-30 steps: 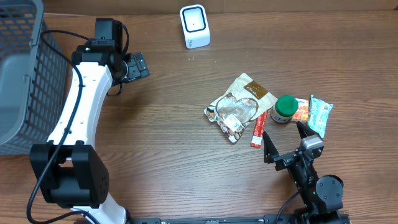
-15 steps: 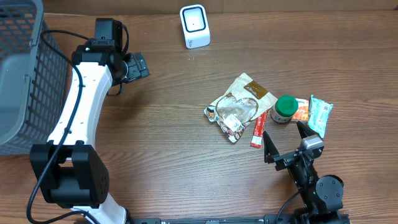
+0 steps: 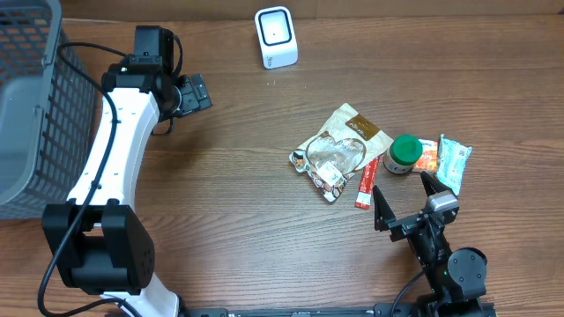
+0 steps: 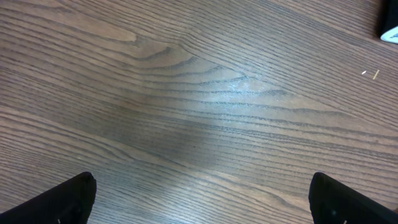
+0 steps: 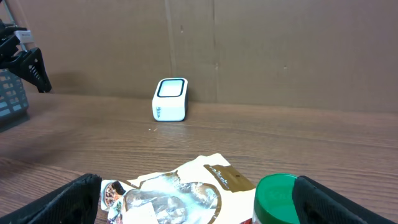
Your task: Scan the item barcode
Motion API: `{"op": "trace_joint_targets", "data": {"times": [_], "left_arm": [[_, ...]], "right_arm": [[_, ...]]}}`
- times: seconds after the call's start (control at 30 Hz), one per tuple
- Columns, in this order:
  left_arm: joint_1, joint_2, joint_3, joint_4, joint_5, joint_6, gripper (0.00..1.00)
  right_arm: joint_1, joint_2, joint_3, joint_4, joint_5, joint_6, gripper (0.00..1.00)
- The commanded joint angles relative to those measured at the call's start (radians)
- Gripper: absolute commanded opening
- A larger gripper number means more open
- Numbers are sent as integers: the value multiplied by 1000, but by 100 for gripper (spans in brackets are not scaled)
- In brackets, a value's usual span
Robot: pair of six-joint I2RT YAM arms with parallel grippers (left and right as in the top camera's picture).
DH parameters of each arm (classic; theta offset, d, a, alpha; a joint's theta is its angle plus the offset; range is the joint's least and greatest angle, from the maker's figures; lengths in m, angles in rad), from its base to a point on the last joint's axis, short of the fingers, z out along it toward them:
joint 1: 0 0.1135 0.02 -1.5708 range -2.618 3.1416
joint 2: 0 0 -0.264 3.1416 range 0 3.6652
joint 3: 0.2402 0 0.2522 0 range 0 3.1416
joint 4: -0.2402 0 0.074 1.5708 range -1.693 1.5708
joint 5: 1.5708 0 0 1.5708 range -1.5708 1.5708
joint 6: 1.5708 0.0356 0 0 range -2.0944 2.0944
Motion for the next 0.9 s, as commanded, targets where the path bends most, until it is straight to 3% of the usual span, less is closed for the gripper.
{"op": "trace_joint_targets", "data": {"times": [0.0,0.53,0.87], "left_arm": [[-2,-17,16,2,5,-7,100],[-3,-48,16,2,5,-7,100],[-4,-369,16,2,5,-7,100]], "right_arm": [[-5,-10,-11,3,1,3,100],[-5,-10,-11,3,1,3,100],[-5,-10,-11,3,1,3,100]]}}
